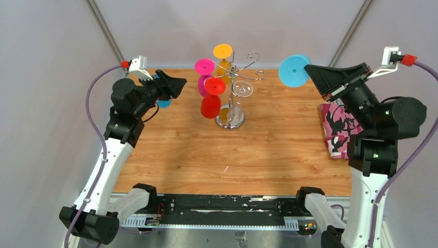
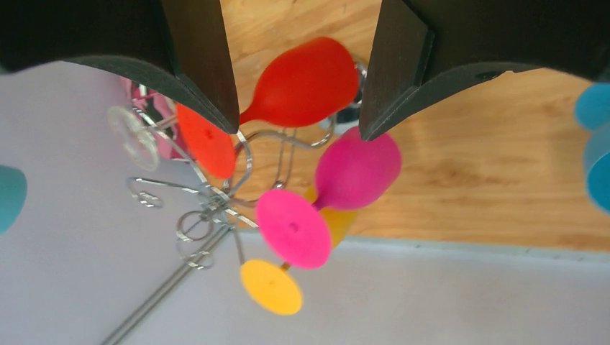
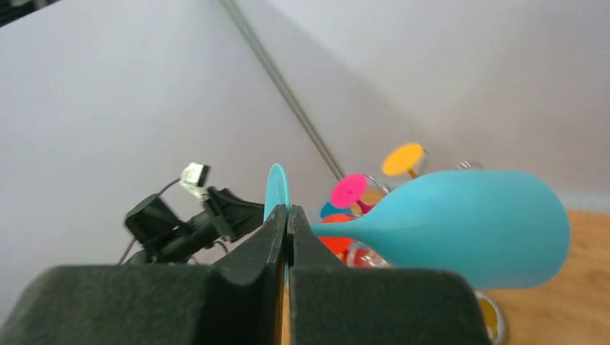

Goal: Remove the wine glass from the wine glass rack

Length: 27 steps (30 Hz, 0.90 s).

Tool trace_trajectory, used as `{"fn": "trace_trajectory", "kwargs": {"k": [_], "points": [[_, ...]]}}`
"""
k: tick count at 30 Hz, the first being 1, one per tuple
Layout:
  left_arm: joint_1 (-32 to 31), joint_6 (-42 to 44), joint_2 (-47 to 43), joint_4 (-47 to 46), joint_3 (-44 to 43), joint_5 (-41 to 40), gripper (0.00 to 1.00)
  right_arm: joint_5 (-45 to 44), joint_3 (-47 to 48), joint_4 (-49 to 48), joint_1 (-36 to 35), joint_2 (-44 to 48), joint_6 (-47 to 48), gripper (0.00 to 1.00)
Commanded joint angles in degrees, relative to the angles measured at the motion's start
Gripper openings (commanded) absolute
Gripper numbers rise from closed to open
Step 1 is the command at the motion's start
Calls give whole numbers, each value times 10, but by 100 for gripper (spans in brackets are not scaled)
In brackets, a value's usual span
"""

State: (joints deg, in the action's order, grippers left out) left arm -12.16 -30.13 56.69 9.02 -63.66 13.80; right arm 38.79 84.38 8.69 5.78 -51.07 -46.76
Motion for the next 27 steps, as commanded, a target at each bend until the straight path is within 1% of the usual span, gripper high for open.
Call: {"fn": "trace_trajectory", "kwargs": {"k": [1,2,3,6,7,8,11,12,13,16,19,27], "points": [[-8,-68,3,-182,7,115,68,92,-29,-237,4,-33,-175,0],[-10,-95,8,-240,15,164,68,104,-31,-298,1,-49,-220,0],[-11,-123,14,-301,23,196,68,115,-26,-352,-7,-66,-255,0],[-11,-224,46,-505,50,264,72,127,0,-497,-51,-119,-334,0],[-11,-267,62,-582,57,283,73,129,8,-528,-74,-135,-353,0],[-11,-316,84,-670,64,299,74,130,16,-551,-96,-149,-367,0],[-11,-505,173,-979,69,322,77,131,33,-604,-148,-184,-390,0],[-12,-527,194,-996,51,330,78,130,37,-618,-158,-193,-397,0],[-15,-529,210,-998,43,335,78,131,41,-630,-167,-200,-402,0],[-18,-514,228,-998,42,341,78,125,50,-663,-188,-223,-424,0],[-18,-509,235,-998,40,335,78,121,61,-675,-209,-242,-430,0],[-18,-513,243,-997,37,330,77,120,75,-635,-286,-282,-387,0]]}}
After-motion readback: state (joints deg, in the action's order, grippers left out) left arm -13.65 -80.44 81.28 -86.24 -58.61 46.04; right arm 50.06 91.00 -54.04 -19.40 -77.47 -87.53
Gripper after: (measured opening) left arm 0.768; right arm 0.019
